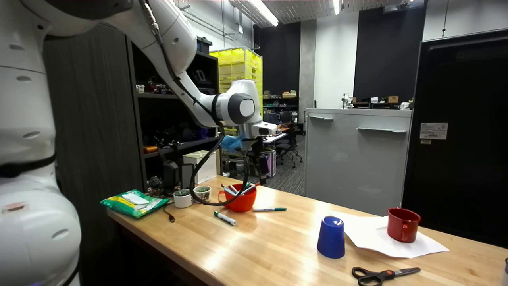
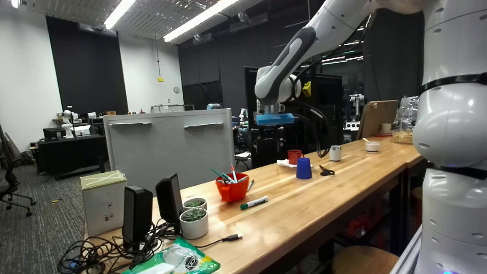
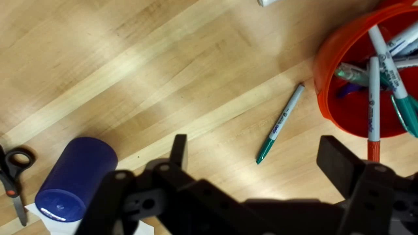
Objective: Lift the pen and put it in the red cup
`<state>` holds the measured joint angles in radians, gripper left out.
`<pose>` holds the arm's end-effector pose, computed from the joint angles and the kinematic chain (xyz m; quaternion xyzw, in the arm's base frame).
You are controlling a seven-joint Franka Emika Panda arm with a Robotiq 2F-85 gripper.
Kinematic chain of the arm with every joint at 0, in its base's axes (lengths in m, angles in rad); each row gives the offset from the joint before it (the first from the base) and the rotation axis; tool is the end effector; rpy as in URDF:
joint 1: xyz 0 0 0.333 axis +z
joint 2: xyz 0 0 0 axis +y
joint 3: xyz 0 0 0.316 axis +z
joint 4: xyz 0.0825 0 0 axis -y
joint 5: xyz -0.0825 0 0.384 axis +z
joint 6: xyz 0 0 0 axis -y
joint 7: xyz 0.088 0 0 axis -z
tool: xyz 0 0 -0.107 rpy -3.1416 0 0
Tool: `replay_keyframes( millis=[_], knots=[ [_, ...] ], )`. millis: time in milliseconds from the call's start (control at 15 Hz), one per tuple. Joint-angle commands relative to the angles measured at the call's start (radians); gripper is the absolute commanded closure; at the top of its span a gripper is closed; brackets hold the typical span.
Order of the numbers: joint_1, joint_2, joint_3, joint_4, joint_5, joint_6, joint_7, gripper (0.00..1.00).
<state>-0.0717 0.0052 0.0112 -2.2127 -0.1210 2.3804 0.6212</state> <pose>0.5434 -0.0341 0.3916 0.9511 -0.2946 0.0903 0.0209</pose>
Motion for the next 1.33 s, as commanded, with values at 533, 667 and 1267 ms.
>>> replay_keyframes(
  millis=[533, 667, 1267],
  knots=[
    [0.07, 0.293, -0.082, 0.261, 0.0, 0.058, 0.214, 0.0],
    [0.083, 0.332, -0.095, 0.291, 0.004, 0.055, 0.236, 0.0],
    [0.101, 0.482, -0.132, 0.423, 0.031, 0.044, 0.266, 0.0]
  ],
)
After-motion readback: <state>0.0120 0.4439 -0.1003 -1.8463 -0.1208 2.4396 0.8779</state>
